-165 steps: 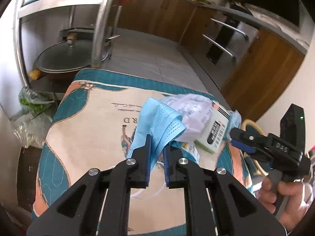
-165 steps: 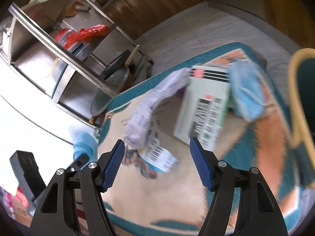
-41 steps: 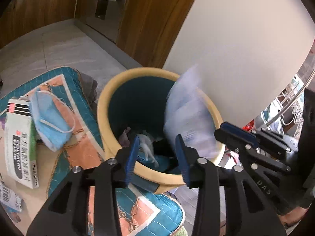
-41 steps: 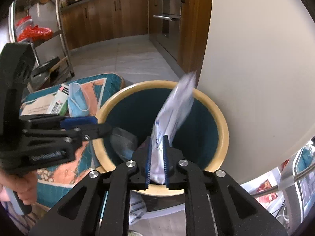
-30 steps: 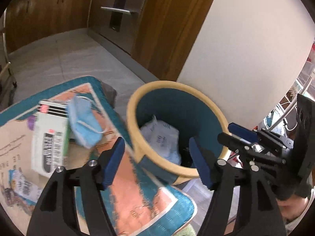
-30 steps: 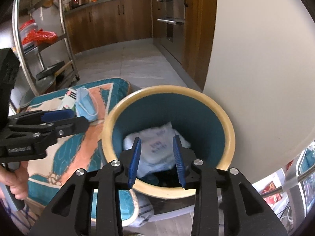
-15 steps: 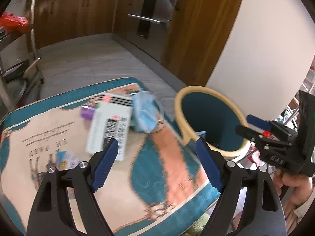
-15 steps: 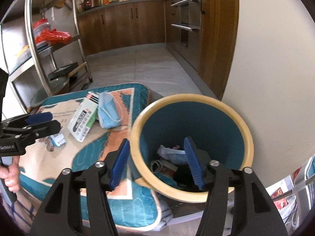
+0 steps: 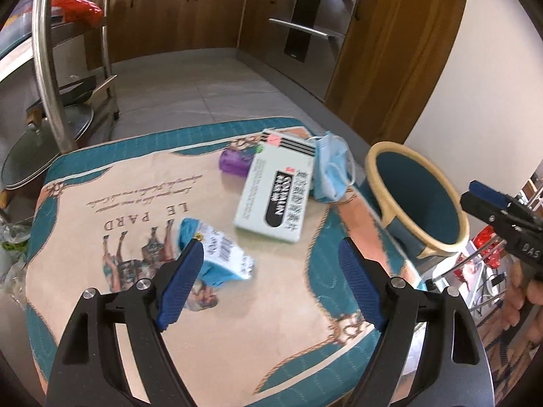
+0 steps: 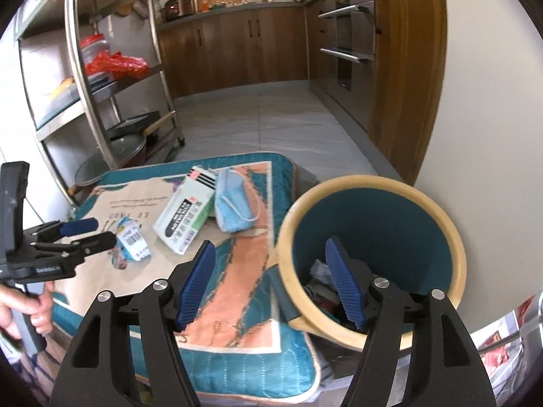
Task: Collect trash
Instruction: 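Move both tools back over the cushion, then grasp the blue-wrapped labelled package with the left gripper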
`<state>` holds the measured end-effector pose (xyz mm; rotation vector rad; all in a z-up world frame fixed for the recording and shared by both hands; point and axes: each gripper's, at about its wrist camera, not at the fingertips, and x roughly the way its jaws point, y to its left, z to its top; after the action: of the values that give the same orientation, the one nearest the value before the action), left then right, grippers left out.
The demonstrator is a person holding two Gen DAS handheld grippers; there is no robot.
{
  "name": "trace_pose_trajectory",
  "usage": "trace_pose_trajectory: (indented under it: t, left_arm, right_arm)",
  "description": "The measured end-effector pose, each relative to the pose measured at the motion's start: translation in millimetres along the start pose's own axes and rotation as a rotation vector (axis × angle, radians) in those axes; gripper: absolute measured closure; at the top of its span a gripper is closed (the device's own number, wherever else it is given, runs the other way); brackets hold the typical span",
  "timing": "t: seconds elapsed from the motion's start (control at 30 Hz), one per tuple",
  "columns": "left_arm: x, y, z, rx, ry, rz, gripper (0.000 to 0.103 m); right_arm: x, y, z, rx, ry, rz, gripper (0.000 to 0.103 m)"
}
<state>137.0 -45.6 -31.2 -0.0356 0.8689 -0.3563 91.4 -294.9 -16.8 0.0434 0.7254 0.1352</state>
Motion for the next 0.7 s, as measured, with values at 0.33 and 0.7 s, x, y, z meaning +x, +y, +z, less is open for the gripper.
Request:
trace_pose_trajectory:
  t: [0.33, 0.7]
  left_arm:
    - [27.5, 27.6, -9.8, -0.041, 0.090, 0.078, 0.020]
    - [53.3, 49.6, -13.9, -0.121, 0.133, 0.053, 0.038]
  right_arm:
    - [7.1, 15.5, 2.7, -0.011, 0.016, 0.027, 0.034]
    - [13.1, 21.0, -0.3, -0.017, 0.042, 0.035, 0.034]
